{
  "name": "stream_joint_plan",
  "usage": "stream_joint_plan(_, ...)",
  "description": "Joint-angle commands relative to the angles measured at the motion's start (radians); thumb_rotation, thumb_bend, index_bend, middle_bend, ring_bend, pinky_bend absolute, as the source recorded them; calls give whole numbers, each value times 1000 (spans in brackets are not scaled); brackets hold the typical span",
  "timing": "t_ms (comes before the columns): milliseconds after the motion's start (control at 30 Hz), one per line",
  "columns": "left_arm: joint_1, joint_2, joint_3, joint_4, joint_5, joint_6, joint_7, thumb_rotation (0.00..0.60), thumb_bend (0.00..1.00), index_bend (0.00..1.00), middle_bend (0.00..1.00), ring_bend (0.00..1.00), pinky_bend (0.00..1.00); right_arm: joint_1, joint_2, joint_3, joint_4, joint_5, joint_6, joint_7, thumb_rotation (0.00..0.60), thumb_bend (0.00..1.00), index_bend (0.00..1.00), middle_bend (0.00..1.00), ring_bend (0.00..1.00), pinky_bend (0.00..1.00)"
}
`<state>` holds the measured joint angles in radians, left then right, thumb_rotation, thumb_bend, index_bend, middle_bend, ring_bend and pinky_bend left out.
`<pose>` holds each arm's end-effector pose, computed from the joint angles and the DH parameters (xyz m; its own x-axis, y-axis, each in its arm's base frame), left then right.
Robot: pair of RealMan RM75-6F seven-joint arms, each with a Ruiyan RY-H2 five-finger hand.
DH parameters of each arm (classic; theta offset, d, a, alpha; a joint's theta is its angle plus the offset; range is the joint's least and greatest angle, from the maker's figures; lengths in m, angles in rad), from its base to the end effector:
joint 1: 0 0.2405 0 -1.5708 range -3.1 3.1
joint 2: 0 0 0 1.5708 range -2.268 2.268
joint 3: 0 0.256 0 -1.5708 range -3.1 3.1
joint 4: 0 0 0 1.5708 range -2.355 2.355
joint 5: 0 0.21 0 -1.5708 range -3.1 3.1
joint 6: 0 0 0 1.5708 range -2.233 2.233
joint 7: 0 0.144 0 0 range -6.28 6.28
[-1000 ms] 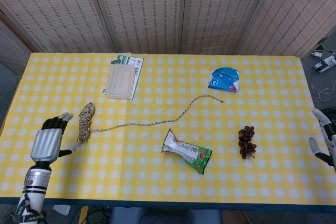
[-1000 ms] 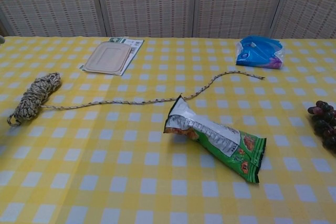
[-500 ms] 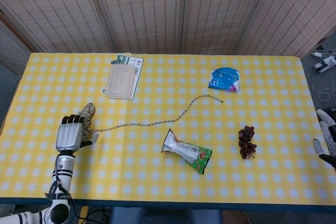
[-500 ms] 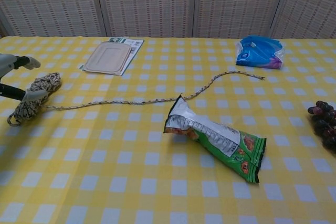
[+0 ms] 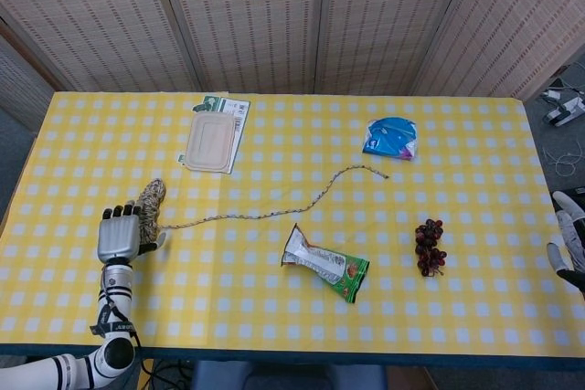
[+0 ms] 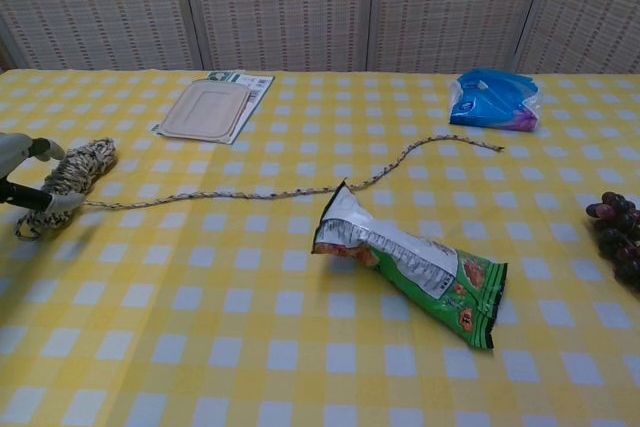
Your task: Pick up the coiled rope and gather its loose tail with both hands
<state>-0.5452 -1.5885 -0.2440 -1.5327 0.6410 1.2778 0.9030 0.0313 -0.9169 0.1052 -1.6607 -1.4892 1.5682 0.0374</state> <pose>-0.2457 0.3124 0.0139 0.5846 0.3172 0.7468 0.7354 0.1815 -0.6528 -0.3104 -0.1746 0.2376 0.4956 0.1202 0.8602 -0.8682 0.0406 0.4946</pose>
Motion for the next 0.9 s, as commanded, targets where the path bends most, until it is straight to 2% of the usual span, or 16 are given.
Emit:
stream_joint_plan(33,-10,-15,-2,22,-23,-4,1,241,244,156,148,154,113,-1,1,0,-1,2,0,-1,600,362,150,189,92,190)
stream_joint_plan(400,-55,-63,-9,106,-102,-24,41,241,244,160,151,173,113,-6,7,-1,-6,11,-3,-3,600,364,150,189,92,191)
stream_joint_plan(533,-78,-84,-14,156,-125,-31,64,287,244,171,166,182,113,-8,9,-1,-7,12,-2,-4,600,364,150,189,92,191)
stream_joint_plan(633,-89,-97,-17,194,-137,-44,67,346,244,199,186,199,113,-10,10,0,-8,14,-2,-5,600,365,150,189,92,191)
stream_joint_plan(700,-92,-102,-19,212,-133,-56,50,357,244,221,203,207,113,-11,10,0,-8,16,-1,-6,600,365,150,189,92,191)
stream_joint_plan(900,-81,-97,1,220,-33,-75,-52,397,244,304,269,223,113,-10,10,3,-12,20,-2,-14,600,365,150,189,92,191)
